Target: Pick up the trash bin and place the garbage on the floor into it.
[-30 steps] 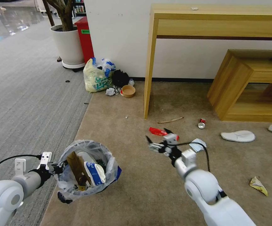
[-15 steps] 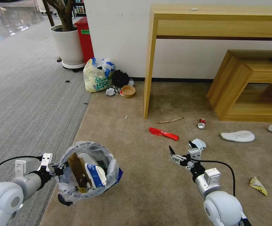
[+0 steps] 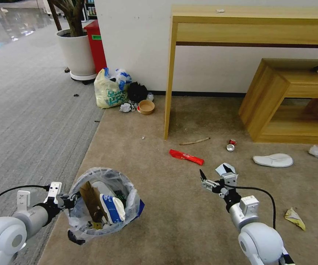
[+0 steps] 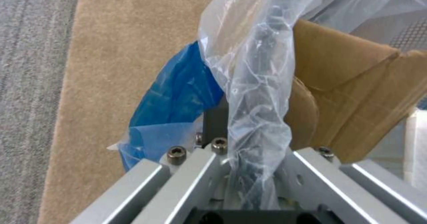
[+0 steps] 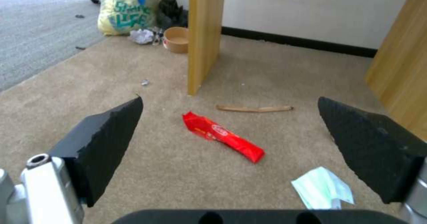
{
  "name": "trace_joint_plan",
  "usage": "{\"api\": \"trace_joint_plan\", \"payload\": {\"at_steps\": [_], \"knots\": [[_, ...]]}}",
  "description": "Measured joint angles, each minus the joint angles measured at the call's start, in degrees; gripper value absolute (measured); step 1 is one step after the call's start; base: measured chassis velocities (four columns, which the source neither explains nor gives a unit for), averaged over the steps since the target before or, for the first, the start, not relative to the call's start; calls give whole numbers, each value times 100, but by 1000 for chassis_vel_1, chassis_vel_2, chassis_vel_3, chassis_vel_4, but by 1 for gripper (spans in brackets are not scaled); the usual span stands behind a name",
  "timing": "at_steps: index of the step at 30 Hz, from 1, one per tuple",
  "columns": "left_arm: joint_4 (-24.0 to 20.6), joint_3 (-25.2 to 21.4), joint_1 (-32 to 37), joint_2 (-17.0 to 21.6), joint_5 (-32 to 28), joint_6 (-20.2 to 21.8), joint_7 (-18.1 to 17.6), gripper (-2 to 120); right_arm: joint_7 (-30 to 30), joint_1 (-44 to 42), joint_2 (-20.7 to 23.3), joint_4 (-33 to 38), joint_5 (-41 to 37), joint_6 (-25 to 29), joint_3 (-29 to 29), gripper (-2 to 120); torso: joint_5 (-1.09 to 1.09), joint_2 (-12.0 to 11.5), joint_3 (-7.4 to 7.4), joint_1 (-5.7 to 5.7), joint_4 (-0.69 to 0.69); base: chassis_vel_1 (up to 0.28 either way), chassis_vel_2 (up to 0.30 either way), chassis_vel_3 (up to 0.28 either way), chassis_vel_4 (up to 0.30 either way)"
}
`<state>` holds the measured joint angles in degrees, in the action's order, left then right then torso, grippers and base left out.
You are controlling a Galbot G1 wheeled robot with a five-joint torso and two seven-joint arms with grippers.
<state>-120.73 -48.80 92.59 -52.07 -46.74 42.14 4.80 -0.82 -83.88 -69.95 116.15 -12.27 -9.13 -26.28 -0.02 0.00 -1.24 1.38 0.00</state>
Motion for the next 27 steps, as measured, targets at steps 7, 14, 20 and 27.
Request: {"api": "trace_joint_plan", "payload": {"at_steps": [7, 14, 20, 27], "knots": [[-2, -1, 1, -25, 14, 0, 18, 0, -17, -8, -6, 1, -41, -12, 2, 100, -2, 0, 0, 0, 0, -86, -78, 79, 90], [-3, 2, 10, -48, 57, 0, 64, 0, -52, -34, -60, 6, -46, -13, 31, 100, 0, 0, 0, 0, 0, -131, -134, 130, 133], [-3, -4, 37, -70, 86, 0, 98, 0, -64, -39, -108, 9, -46, -19, 68, 100, 0, 0, 0, 1, 0, -129, -135, 124, 133], [-3, -9, 40, -79, 95, 0, 114, 0, -95, -19, -137, -4, -73, -22, 82, 100, 1, 0, 0, 1, 0, -140, -127, 143, 140]]}}
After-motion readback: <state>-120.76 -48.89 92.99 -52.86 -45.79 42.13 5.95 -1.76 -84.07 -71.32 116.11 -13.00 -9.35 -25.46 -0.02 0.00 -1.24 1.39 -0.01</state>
